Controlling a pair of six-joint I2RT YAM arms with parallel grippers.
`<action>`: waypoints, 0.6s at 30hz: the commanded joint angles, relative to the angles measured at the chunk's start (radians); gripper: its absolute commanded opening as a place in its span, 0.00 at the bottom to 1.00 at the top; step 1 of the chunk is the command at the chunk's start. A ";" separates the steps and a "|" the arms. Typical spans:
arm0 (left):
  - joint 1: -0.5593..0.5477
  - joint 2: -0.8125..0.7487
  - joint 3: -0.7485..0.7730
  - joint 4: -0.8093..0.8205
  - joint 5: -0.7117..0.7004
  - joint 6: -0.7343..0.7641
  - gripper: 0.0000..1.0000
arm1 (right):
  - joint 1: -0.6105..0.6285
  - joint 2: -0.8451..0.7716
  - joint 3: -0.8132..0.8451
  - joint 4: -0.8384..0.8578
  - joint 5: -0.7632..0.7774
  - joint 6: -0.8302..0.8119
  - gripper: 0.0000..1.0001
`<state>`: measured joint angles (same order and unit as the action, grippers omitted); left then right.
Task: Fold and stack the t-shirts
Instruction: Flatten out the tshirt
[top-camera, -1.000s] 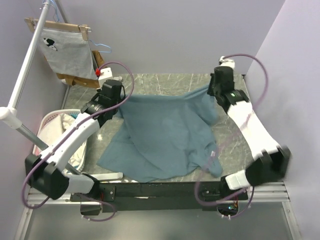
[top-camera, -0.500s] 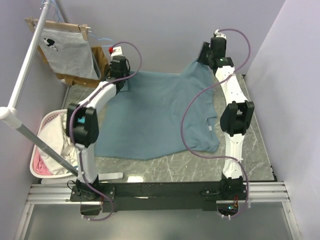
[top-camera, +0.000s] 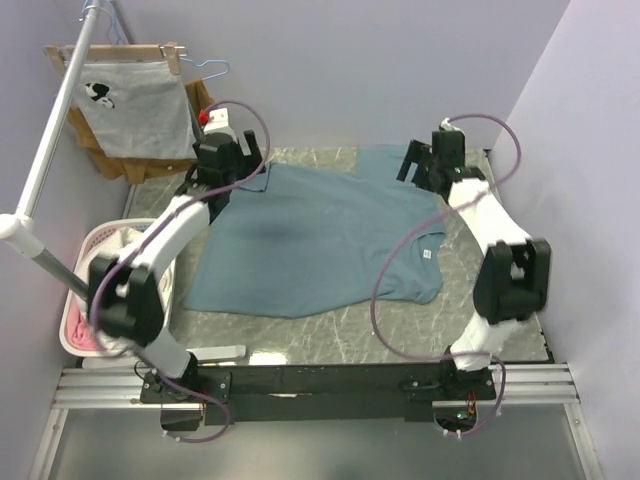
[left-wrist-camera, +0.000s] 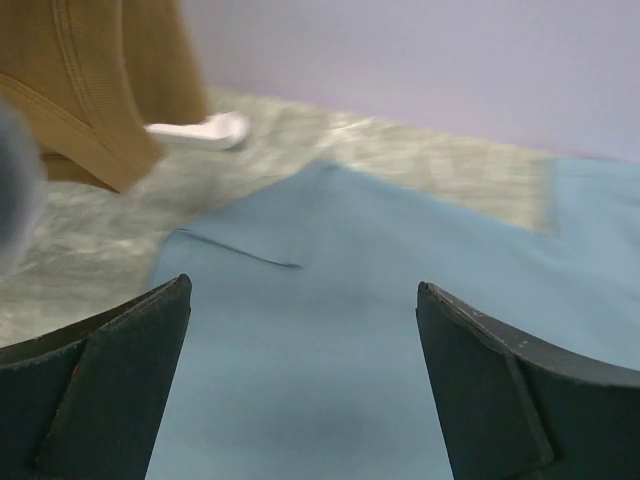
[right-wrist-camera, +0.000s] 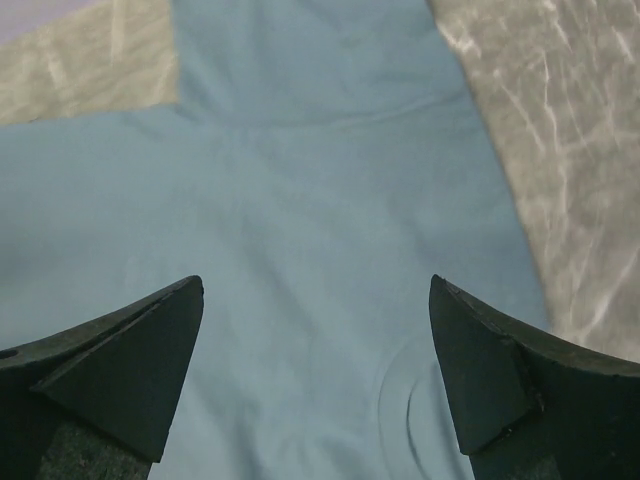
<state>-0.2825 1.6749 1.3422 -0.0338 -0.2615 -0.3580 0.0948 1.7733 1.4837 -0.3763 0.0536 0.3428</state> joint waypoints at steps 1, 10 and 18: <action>-0.093 -0.200 -0.144 -0.012 0.079 -0.091 0.99 | 0.075 -0.268 -0.201 0.005 -0.038 0.041 1.00; -0.239 -0.380 -0.527 -0.092 0.045 -0.254 0.99 | 0.243 -0.541 -0.647 -0.003 -0.081 0.111 1.00; -0.273 -0.328 -0.612 -0.107 -0.022 -0.286 0.99 | 0.284 -0.588 -0.841 0.099 -0.101 0.185 1.00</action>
<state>-0.5560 1.3308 0.7261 -0.1719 -0.2203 -0.6071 0.3676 1.1858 0.6487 -0.3660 -0.0280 0.4873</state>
